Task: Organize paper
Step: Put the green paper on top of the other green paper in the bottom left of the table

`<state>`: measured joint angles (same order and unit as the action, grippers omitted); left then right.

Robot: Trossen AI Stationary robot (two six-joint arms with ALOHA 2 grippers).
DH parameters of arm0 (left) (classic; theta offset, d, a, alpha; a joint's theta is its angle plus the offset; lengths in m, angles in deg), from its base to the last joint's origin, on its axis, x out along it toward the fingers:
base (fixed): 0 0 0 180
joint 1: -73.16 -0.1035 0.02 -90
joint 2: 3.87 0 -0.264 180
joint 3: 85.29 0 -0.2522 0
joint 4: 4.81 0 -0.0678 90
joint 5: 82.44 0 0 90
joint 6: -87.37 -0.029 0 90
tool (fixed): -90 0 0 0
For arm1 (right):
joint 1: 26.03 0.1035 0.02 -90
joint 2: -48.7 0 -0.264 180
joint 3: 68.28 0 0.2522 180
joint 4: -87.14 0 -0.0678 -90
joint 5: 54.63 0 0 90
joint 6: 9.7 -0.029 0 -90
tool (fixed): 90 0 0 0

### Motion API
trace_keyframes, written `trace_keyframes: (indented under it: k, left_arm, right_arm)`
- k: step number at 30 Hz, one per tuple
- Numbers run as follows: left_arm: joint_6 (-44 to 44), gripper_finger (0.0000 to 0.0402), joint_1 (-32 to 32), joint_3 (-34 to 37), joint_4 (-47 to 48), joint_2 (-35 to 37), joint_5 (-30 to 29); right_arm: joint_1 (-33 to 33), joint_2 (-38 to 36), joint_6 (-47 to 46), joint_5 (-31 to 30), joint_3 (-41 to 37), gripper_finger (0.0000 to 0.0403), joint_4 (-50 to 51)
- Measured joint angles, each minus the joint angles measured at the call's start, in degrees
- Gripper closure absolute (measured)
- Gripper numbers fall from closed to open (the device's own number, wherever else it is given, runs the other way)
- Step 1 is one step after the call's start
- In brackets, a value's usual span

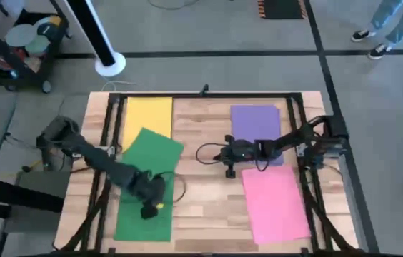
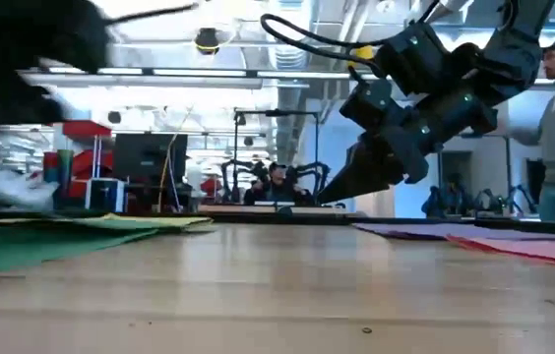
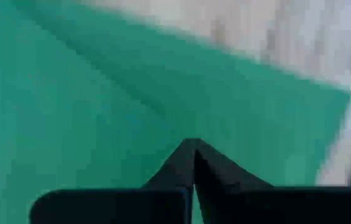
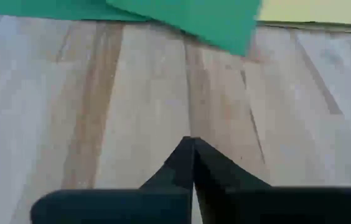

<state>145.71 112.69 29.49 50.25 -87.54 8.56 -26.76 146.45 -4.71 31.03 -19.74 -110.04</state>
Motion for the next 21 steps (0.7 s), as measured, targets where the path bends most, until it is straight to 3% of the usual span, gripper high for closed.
trace_keyframes:
  k: [5,9,16,21]
  left_arm:
    - [17.8,0.0401,11.2,0.0,-4.5,0.0,-0.1]
    - [26.1,0.0401,16.9,0.0,-13.7,-2.0,-5.0]
    - [25.2,0.0401,17.0,-2.8,-23.4,-14.1,-7.8]
    - [21.0,0.0401,13.8,-5.6,-24.7,-20.8,-16.2]
  right_arm:
    - [0.0,0.0,0.0,0.0,0.0,0.0403,-1.1]
    - [0.0,0.0,0.0,0.0,0.0,0.0403,-1.7]
    - [0.0,0.0,0.2,0.0,0.0,0.0403,-1.7]
    - [0.5,0.0,0.2,0.1,0.0,0.0403,-1.7]
